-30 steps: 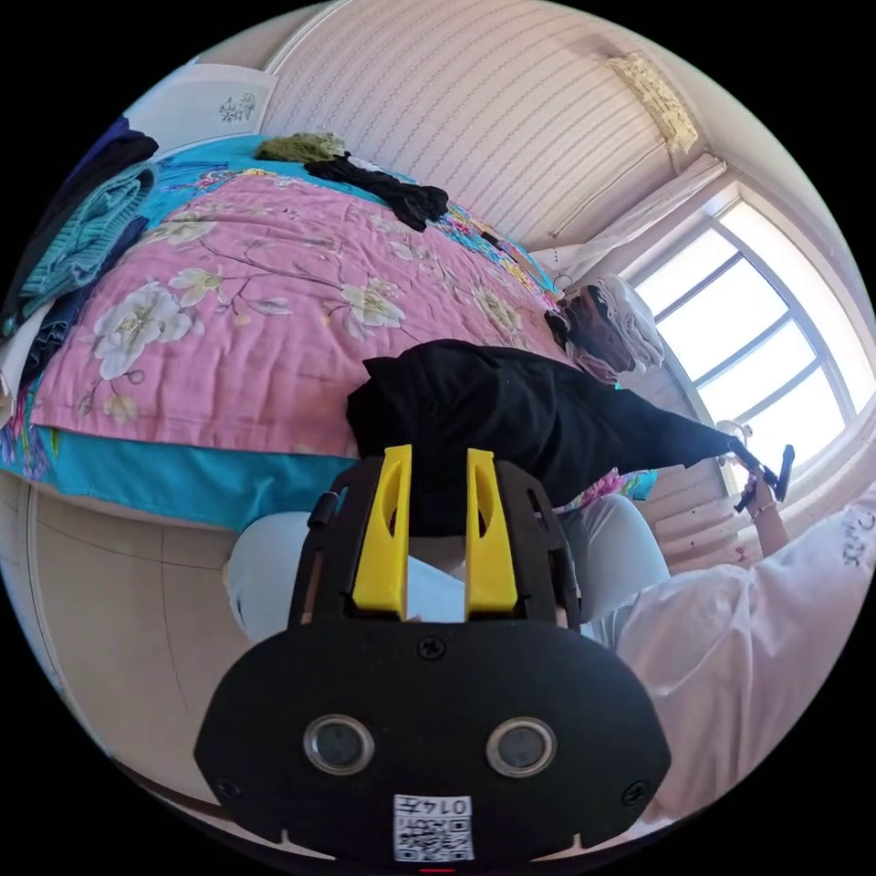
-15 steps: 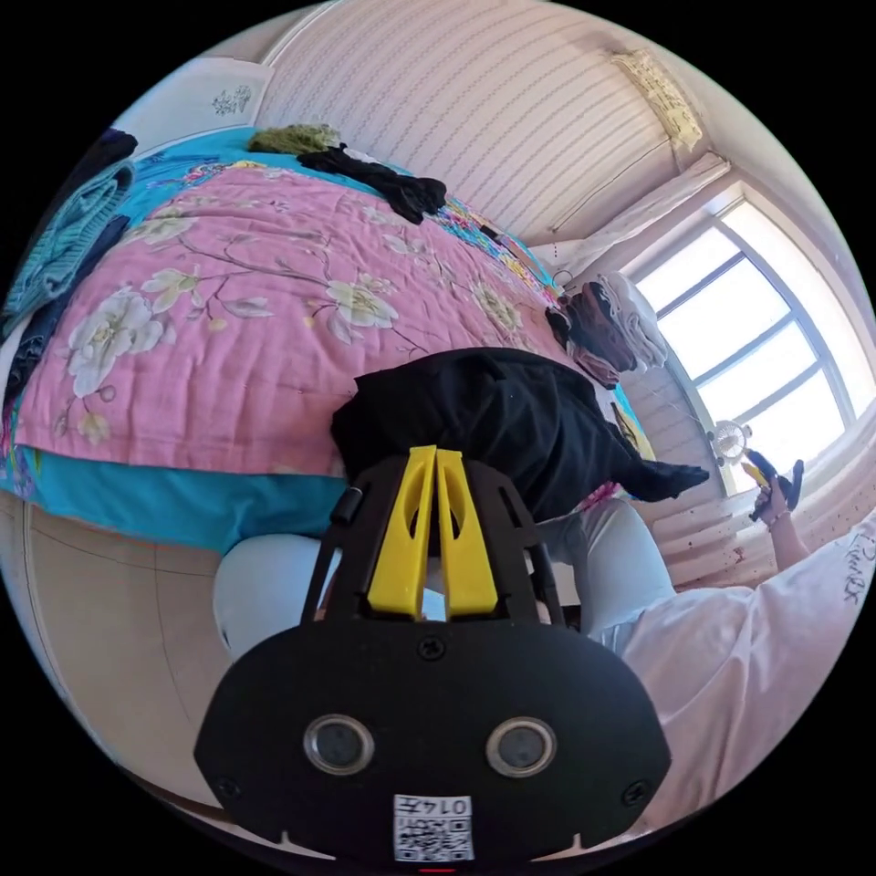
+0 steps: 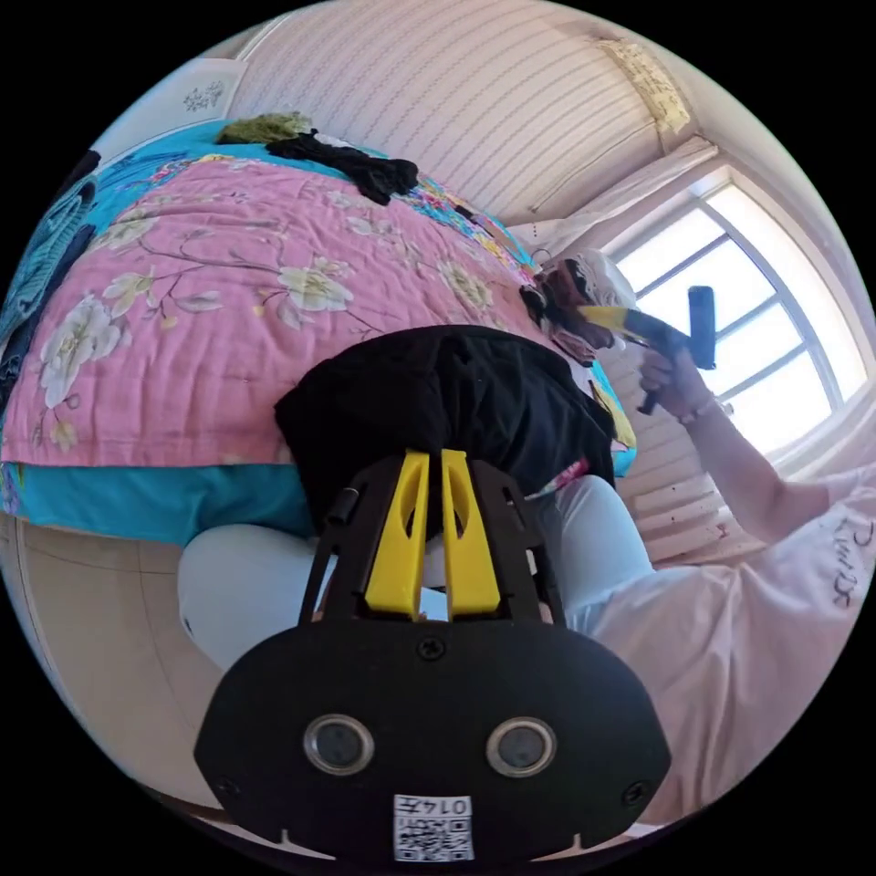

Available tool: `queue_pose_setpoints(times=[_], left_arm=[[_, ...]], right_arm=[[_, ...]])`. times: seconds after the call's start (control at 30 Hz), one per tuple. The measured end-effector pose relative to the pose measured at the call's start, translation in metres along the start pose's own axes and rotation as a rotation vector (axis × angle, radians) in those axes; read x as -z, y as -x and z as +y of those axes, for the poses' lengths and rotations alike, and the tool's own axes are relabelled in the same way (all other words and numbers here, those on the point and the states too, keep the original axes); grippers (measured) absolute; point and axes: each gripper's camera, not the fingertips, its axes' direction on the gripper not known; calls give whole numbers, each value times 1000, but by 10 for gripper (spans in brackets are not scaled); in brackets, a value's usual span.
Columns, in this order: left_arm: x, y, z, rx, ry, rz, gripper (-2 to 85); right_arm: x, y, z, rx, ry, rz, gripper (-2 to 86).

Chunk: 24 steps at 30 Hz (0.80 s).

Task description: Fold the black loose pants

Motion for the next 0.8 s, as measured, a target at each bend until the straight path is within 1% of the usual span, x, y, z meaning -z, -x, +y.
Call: queue_pose_setpoints(times=[0.03, 0.1, 0.2, 0.27, 0.3, 0.4, 0.43, 0.47, 0.53, 0.6, 0.63, 0.7, 0.73, 0.8], left_arm=[[5, -5, 8, -10, 0, 28, -5], [18, -24, 38, -51, 31, 90, -7], [28, -45, 71, -109, 81, 51, -7], [34, -54, 86, -136, 86, 21, -7], [38, -57, 94, -139, 89, 26, -7], [51, -65, 106, -158, 75, 38, -7], [54, -68, 107, -172, 67, 36, -7], [63, -74, 111, -217, 42, 36, -8], [79, -88, 116, -324, -21, 49, -8], [98, -112, 118, -489, -89, 93, -8], [102, -119, 116, -530, -105, 100, -8], [112, -150, 101, -688, -208, 106, -8], [112, -159, 94, -719, -238, 126, -8], [111, -208, 57, -886, -324, 286, -8]], right_arm=[[-17, 9, -15, 44, 34, -3, 157], [-82, 42, -67, 213, 172, -3, 164], [-154, 73, -109, 356, 329, 41, 169], [-190, 85, -120, 414, 425, 72, 160], [-209, 89, -122, 440, 493, 84, 143], [-234, 91, -119, 456, 601, 62, 83], [-234, 90, -119, 452, 604, 65, 58], [-227, 85, -119, 439, 587, 51, 9], [-201, 71, -125, 367, 513, -3, -2], [-138, 36, -134, 211, 322, -88, -7], [-117, 26, -134, 172, 261, -92, -7], [-12, -11, -127, 68, -43, -68, -8], [19, -19, -123, 53, -124, -58, -8], [148, -38, -97, -17, -444, 49, -8]])
